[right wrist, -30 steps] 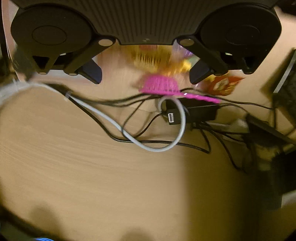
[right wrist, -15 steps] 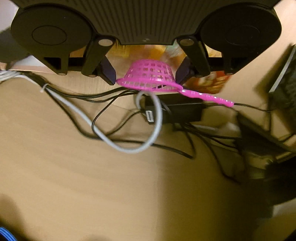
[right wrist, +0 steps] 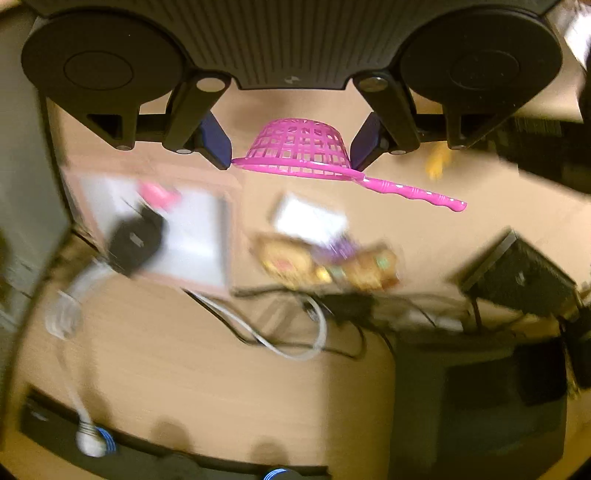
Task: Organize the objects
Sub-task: 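Drop the yellow brick and pink net into the pink box with both grippers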
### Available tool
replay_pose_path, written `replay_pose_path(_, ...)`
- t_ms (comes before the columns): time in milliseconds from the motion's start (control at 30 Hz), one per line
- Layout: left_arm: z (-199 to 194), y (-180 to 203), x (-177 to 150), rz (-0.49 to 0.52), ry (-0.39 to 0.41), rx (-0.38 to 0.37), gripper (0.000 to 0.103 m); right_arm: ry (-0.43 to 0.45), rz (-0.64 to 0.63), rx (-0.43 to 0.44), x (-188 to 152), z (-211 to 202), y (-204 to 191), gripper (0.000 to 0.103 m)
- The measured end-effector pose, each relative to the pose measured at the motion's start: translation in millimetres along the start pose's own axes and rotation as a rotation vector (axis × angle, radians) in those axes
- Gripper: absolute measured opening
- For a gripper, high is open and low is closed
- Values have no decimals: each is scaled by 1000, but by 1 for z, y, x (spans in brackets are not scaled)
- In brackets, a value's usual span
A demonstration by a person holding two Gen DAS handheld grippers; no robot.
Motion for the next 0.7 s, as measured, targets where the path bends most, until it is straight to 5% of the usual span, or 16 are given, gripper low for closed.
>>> replay_pose_path(433,40,99,3,165,-80,-165,18,-109,170,-159,-92,-39,80,72)
replay_pose_path(700,84,163,86,226,52,-177,18,-60,175,-169,-98,-45,110,72)
Point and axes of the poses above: each gripper's, at about its wrist camera, not at the fingertips, and z roughly the way its jaws point, y to its right, x to its top, the point moved 4 cm from there along z, roughly the way its jaws point, and after that the axes turned 10 degrees about -x, right-handed, at the moved point
